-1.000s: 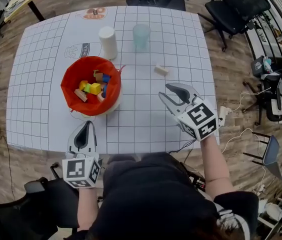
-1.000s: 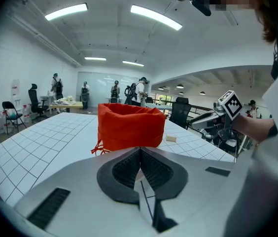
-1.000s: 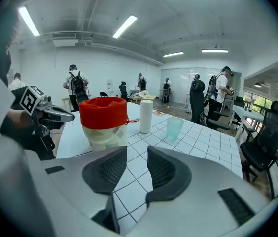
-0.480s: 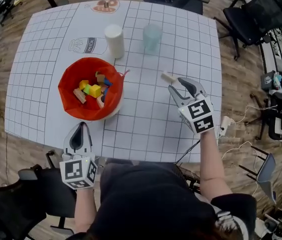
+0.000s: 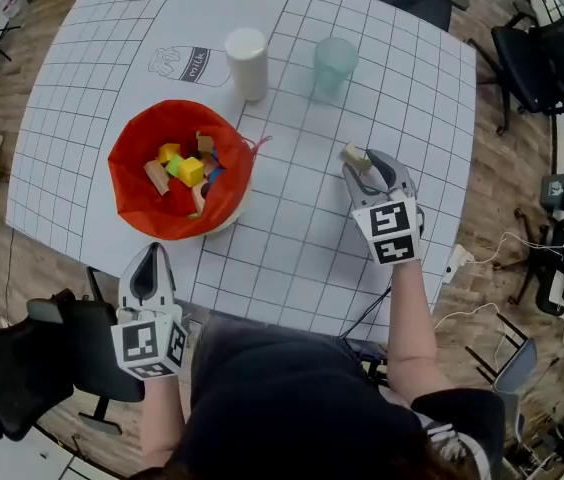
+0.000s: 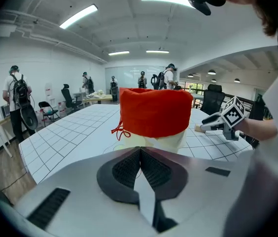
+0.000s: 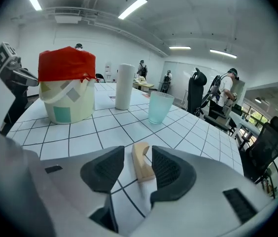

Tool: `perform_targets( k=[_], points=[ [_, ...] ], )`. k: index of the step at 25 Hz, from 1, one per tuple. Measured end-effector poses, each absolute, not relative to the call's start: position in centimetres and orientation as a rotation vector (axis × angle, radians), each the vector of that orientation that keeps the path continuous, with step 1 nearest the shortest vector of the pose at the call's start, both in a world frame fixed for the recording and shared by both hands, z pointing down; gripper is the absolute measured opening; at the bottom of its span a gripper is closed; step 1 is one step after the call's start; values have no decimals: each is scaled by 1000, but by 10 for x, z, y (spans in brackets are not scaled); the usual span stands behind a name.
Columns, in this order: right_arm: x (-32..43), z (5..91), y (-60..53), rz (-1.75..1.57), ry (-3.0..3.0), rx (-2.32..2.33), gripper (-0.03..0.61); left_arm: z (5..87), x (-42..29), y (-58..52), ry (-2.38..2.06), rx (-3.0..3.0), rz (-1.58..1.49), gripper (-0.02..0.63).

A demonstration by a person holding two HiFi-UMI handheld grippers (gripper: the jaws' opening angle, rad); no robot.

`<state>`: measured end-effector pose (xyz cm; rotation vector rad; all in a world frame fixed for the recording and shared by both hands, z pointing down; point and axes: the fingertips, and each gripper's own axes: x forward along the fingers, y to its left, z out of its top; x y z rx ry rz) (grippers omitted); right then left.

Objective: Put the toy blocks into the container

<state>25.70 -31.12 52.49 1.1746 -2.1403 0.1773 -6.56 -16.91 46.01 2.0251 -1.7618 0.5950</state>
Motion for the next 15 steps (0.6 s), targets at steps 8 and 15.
perform_targets(
  k=[8, 15],
  points=[
    [250, 546, -322, 65, -2091, 1101, 179, 474, -68, -166, -1779, 1940, 607, 26],
    [253, 551, -326, 17, -2036, 1070, 159, 476, -65, -169, -1795, 1927, 614, 25]
  ],
)
